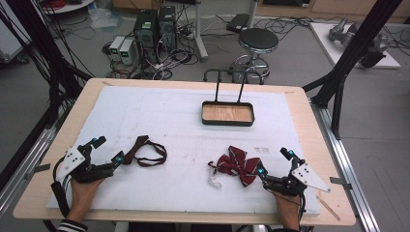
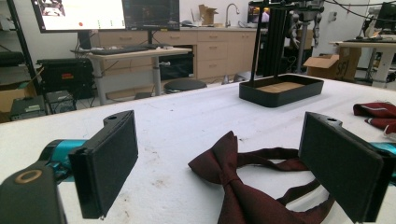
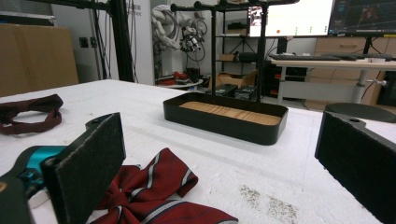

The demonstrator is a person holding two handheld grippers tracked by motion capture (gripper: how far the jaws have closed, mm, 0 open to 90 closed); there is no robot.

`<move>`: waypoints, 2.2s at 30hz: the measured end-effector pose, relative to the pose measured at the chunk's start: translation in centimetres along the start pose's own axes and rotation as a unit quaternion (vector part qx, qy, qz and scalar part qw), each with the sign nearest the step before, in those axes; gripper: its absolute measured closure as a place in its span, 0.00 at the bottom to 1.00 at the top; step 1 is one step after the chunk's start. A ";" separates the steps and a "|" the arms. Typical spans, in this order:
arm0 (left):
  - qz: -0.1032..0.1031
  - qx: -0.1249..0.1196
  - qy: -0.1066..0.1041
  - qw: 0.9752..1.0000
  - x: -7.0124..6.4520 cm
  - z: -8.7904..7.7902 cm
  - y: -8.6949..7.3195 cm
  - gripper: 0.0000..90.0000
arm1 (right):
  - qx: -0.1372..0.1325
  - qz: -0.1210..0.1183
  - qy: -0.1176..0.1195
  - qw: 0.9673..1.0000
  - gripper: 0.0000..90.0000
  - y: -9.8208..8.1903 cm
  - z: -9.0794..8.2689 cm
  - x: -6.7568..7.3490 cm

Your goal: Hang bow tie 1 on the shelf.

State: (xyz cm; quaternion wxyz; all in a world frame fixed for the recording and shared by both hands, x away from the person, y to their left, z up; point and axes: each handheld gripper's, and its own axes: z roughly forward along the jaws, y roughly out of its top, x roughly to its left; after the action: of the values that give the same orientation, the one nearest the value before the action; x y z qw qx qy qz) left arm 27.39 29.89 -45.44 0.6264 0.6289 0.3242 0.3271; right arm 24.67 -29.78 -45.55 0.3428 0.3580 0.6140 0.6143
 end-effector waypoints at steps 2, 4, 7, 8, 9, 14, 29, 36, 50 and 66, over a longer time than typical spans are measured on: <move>0.001 -0.001 0.000 1.000 0.0 0.0 0.0 0.14 | 0.001 0.002 0.000 1.000 0.01 0.0 0.0 0.0; 0.001 0.001 0.001 1.000 0.0 0.0 0.0 0.14 | 0.001 0.004 0.000 1.000 0.01 0.0 0.0 0.0; -0.002 0.000 0.004 1.000 0.0 0.0 0.0 0.14 | 0.000 0.003 0.000 1.000 0.01 0.0 0.0 0.0; -0.003 0.001 0.005 1.000 0.1 0.0 0.0 0.14 | 0.001 0.003 0.000 1.000 0.01 0.0 0.0 0.0; -0.004 0.000 0.007 1.000 0.1 0.0 0.0 0.14 | 0.001 0.003 0.001 1.000 0.01 0.0 0.0 0.0; -0.004 -0.001 0.014 1.000 0.0 0.0 0.0 0.14 | 0.000 0.002 0.001 1.000 0.01 0.0 0.0 0.0; 0.002 0.025 0.011 1.000 0.4 0.1 1.5 0.14 | 0.000 0.000 0.001 1.000 0.01 0.0 0.0 0.0; 0.003 0.044 -0.007 0.999 0.7 0.3 3.1 0.14 | -0.001 0.000 0.001 1.000 0.01 0.0 0.0 0.0; 0.020 0.119 -0.024 0.992 0.3 2.7 5.3 0.14 | -0.001 0.003 0.001 1.000 0.01 0.0 -0.1 0.0; 0.017 0.206 -0.051 0.977 0.6 4.9 7.0 0.14 | -0.002 0.003 0.001 1.000 0.01 0.0 -0.1 0.1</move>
State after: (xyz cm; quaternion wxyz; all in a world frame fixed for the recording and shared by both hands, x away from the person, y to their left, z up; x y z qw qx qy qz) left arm 31.68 27.51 -38.40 0.4937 0.7658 0.3410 0.2313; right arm 24.58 -29.77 -45.56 0.3411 0.3586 0.6123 0.6166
